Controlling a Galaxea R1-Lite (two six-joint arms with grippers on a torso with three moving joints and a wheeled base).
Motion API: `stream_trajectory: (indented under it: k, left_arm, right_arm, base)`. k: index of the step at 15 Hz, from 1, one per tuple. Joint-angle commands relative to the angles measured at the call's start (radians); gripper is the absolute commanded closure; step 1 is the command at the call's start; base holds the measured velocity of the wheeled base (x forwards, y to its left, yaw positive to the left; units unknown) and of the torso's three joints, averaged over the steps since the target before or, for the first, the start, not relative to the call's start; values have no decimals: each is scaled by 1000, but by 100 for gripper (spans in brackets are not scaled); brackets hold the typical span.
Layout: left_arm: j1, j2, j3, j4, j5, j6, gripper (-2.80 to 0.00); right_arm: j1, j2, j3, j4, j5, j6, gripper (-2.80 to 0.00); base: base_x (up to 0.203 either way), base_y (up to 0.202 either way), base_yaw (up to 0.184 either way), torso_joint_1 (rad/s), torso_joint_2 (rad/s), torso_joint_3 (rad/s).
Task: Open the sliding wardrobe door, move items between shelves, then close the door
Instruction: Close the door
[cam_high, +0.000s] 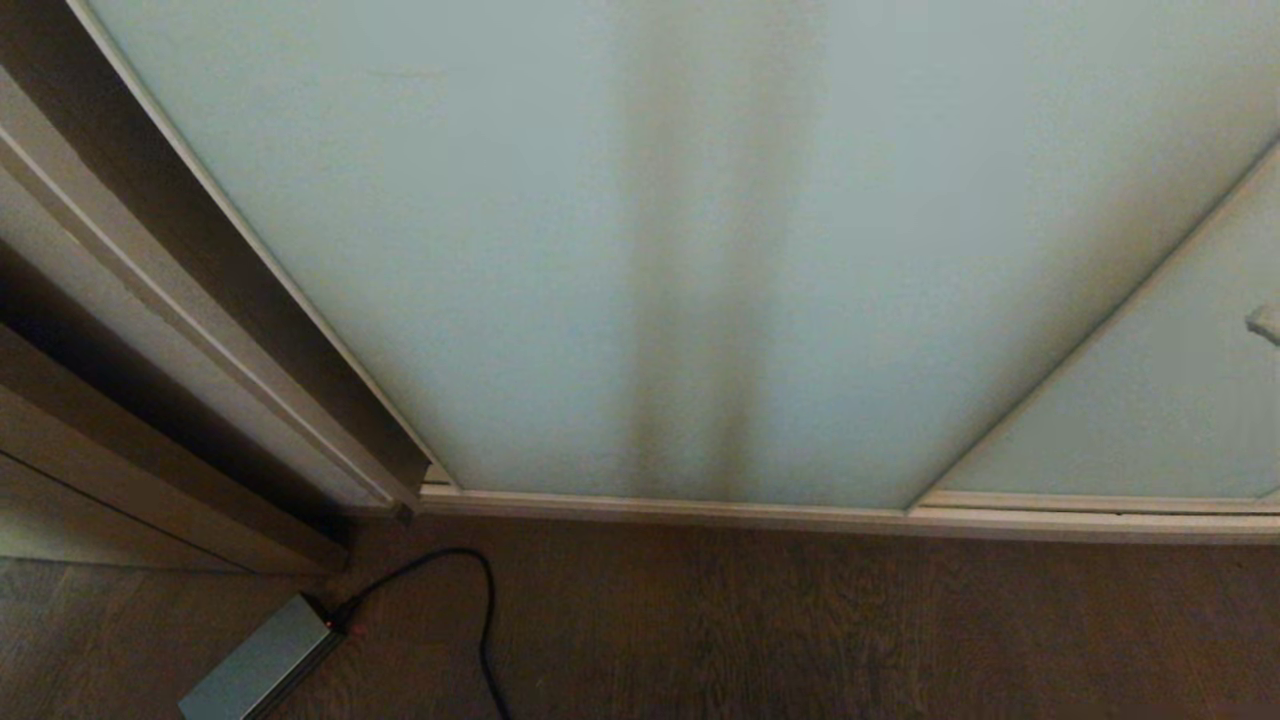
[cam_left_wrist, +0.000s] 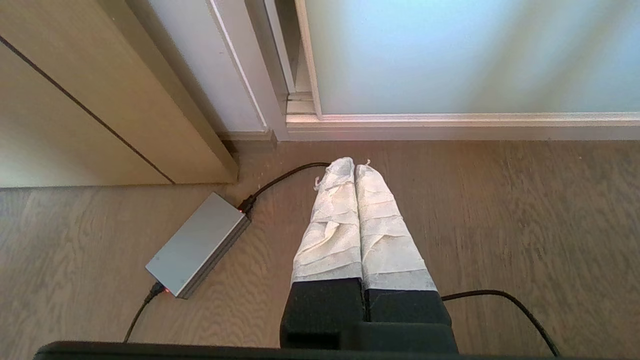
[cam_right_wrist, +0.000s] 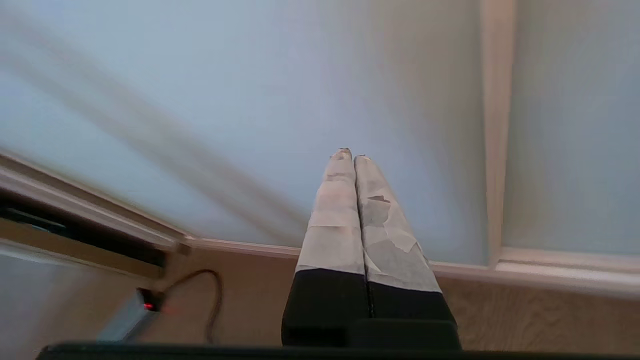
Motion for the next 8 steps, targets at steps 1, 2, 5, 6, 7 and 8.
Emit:
stream_trajectory:
  k: [1, 2, 5, 6, 7, 8]
  left_arm:
    - [0, 2, 0, 0, 0, 0, 0]
    - [0, 2, 0, 0, 0, 0, 0]
    - [0, 2, 0, 0, 2, 0, 0]
    - [0, 2, 0, 0, 0, 1, 0]
    - [0, 2, 0, 0, 0, 0, 0]
    - [0, 2, 0, 0, 0, 1, 0]
  right_arm:
    - [103, -95, 40, 14, -93, -79, 0]
    - [140, -141, 70, 31, -146, -138, 0]
    - [235, -318, 251, 85, -262, -342, 0]
    - [259, -387, 325, 93, -295, -387, 0]
    - [277, -464, 400, 97, -326, -419, 0]
    - [288, -537, 465, 101, -350, -440, 0]
  base:
    - [0, 0, 0, 0, 0, 0]
    - [0, 0, 0, 0, 0, 0]
    - [0, 0, 0, 0, 0, 0]
    - [0, 0, 0, 0, 0, 0]
    - [0, 0, 0, 0, 0, 0]
    - [0, 0, 0, 0, 0, 0]
